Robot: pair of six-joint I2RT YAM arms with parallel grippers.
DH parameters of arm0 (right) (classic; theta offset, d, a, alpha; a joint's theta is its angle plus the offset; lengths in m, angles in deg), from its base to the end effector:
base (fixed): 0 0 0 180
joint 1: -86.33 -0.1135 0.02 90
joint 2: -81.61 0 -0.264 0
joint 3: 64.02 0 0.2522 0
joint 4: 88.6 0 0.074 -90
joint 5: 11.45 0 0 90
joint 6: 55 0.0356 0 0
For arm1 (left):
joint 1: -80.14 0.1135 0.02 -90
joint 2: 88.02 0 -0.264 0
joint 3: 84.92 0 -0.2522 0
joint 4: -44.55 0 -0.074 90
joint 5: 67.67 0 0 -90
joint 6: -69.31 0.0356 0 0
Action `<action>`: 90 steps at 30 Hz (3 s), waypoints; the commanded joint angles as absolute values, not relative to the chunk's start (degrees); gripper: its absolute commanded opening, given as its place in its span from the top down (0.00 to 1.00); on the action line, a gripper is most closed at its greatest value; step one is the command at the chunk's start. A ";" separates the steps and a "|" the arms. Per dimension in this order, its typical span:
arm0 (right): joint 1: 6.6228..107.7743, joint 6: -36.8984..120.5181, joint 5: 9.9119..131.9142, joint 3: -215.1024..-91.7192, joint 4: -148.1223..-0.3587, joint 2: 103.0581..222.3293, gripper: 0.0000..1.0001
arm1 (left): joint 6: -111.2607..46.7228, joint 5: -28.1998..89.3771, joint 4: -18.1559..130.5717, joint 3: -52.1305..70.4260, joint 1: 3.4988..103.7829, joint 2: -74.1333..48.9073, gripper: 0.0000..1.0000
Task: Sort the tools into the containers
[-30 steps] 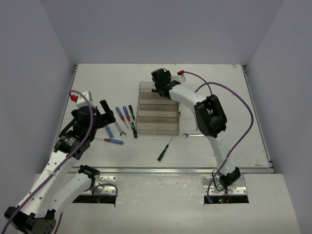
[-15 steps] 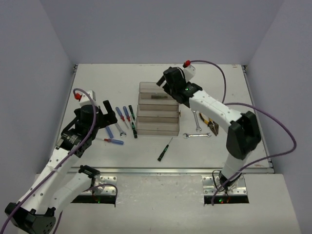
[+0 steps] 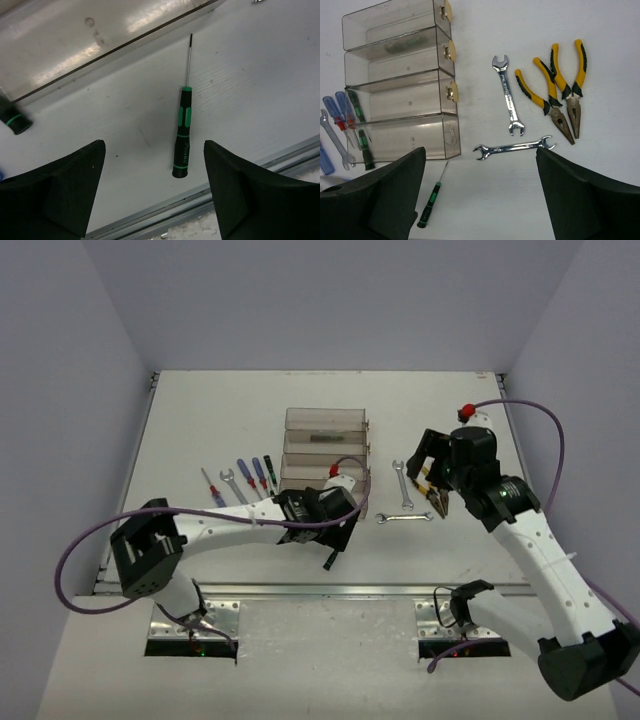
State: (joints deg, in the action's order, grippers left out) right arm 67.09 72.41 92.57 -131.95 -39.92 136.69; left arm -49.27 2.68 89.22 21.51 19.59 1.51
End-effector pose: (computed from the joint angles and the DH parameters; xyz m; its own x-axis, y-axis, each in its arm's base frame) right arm 0.1943 0.0587 0.3225 -0.5206 0.4426 -0.7301 0.2291 0.8962 0.3799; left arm 0.1643 -0.2667 0.2144 -0.7298 0.3762 -0.5709 0.4440 0.8958 0.0227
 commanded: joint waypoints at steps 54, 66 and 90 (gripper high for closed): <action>67.69 65.52 84.91 -136.49 -37.72 133.44 0.10 | -116.66 -15.47 83.62 -25.40 49.47 34.42 1.00; 67.69 63.57 83.40 -134.93 -38.69 133.41 0.10 | -122.19 -12.51 81.01 -21.82 49.29 39.38 0.92; 67.69 61.12 82.66 -135.59 -38.65 134.55 0.09 | -75.29 -10.64 91.59 -24.19 54.50 20.50 0.00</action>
